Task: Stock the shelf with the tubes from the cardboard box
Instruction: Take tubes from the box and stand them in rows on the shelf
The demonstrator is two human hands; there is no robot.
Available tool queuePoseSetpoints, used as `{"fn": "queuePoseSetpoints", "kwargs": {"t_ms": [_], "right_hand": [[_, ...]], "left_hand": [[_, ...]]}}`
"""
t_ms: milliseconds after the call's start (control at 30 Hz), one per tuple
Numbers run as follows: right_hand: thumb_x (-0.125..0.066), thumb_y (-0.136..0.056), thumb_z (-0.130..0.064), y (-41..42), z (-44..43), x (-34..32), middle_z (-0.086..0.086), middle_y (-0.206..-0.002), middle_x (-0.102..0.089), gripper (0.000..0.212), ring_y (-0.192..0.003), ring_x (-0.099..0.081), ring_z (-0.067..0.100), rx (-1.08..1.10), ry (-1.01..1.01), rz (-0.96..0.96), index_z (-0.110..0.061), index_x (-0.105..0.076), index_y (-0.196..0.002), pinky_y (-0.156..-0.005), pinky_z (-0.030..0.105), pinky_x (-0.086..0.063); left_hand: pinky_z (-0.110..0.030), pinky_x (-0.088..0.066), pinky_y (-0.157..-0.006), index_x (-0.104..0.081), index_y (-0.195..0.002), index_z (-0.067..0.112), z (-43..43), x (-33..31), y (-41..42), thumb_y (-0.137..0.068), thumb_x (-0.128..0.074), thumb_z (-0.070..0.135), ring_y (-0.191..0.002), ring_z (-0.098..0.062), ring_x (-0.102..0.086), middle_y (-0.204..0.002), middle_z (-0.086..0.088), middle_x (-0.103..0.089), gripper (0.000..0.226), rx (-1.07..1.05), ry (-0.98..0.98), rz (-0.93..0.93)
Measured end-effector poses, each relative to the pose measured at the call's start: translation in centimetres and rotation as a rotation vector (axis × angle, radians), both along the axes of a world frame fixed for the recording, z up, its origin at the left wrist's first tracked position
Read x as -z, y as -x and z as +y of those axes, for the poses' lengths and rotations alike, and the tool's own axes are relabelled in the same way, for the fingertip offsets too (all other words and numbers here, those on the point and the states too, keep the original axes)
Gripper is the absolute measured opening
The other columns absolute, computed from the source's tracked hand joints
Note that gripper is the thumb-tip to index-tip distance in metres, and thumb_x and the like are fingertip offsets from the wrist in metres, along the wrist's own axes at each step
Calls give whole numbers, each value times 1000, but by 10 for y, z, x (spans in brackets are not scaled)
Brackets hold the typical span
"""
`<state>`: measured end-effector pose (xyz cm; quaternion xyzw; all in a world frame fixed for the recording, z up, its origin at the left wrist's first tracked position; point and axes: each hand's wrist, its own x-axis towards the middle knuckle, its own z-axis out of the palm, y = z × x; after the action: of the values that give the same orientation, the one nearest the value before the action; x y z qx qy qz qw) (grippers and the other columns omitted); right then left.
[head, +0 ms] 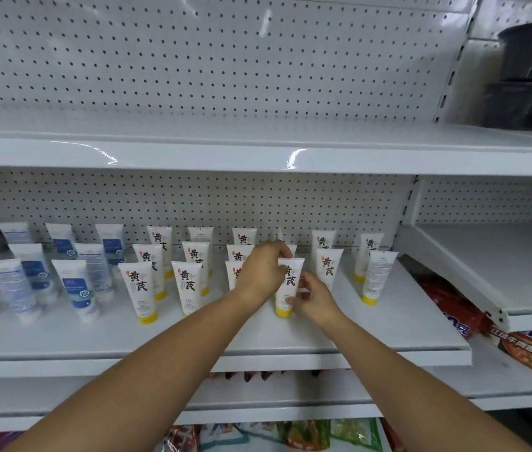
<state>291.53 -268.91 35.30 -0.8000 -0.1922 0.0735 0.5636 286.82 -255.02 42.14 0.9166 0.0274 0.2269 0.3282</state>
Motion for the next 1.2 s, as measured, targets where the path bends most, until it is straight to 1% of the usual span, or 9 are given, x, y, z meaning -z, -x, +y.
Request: {"fn": "queuePoseSetpoints", "kwargs": {"t_ms": [167,433,567,633,733,867,967,1067,1200], "right_hand": [[-72,-80,4,-1,-2,6,-5,-102,-63,46,-98,-61,15,-16,28,22,-23,-55,-113,-77,17,-48],[-72,-81,3,-1,-4,12,-8,-101,-63,44,-94,-58,7,-25,45,35,-18,-55,-116,-75,12,-45],[-74,-82,-3,-1,-9,18,-7,-105,-65,40,-98,-60,9,-25,53,61,-19,-58,-115,-78,15,-46],[-75,-82,-6,-2,-10,17,-6,-107,-67,38,-101,-63,13,-43,59,78,-20,-61,-115,-84,20,-49],[-76,-81,-7,0,-14,11,-8,-107,-70,37,-101,-65,7,-67,91,70,-22,-63,-112,-98,33,-51],[-67,-84,-8,4,-32,-11,-6,-106,-73,28,-100,-67,10,-116,234,-24,-24,-70,-106,-99,36,-50],[-63,-89,-19,7,-55,-49,-6,-114,-68,30,-103,-64,10,-128,449,-161,-17,-68,-119,-99,28,-48],[-61,-91,-36,10,-76,-101,-10,-109,-68,33,-99,-63,8,-71,588,-347,-25,-65,-122,-91,27,-50],[-55,-90,-52,12,-86,-143,-9,-114,-63,41,-102,-59,11,-40,745,-535,-27,-59,-123,-86,31,-50]], "left_hand": [[-38,-53,-79,-64,-95,25,-1,5,0,-77,-61,4,-92,-18,-60,-100,1,-64,28,-5,-30,39],[-40,-53,-77,-63,-96,24,-1,8,3,-78,-62,4,-91,-19,-60,-100,1,-63,27,7,-49,30],[-39,-53,-78,-62,-105,22,-3,8,6,-85,-62,5,-96,-19,-59,-107,-1,-60,27,-7,-94,36],[-37,-52,-77,-61,-108,23,-4,7,8,-87,-61,5,-98,-19,-59,-111,0,-58,28,-22,-119,42],[-35,-52,-77,-60,-109,24,-5,6,10,-85,-59,5,-101,-18,-59,-113,1,-58,30,-23,-147,45],[-34,-52,-82,-60,-119,25,-2,-5,14,-85,-62,13,-109,-17,-58,-119,4,-58,36,-28,-237,17],[-34,-52,-84,-62,-121,23,3,-25,17,-88,-61,31,-111,-17,-57,-119,4,-60,34,-35,-294,-64],[-32,-50,-79,-66,-109,19,13,-50,21,-88,-56,42,-103,-19,-58,-107,3,-63,33,-48,-379,-86],[-30,-43,-63,-60,-79,17,36,-74,38,-85,-53,56,-82,-21,-58,-84,1,-59,40,-104,-569,93]]}}
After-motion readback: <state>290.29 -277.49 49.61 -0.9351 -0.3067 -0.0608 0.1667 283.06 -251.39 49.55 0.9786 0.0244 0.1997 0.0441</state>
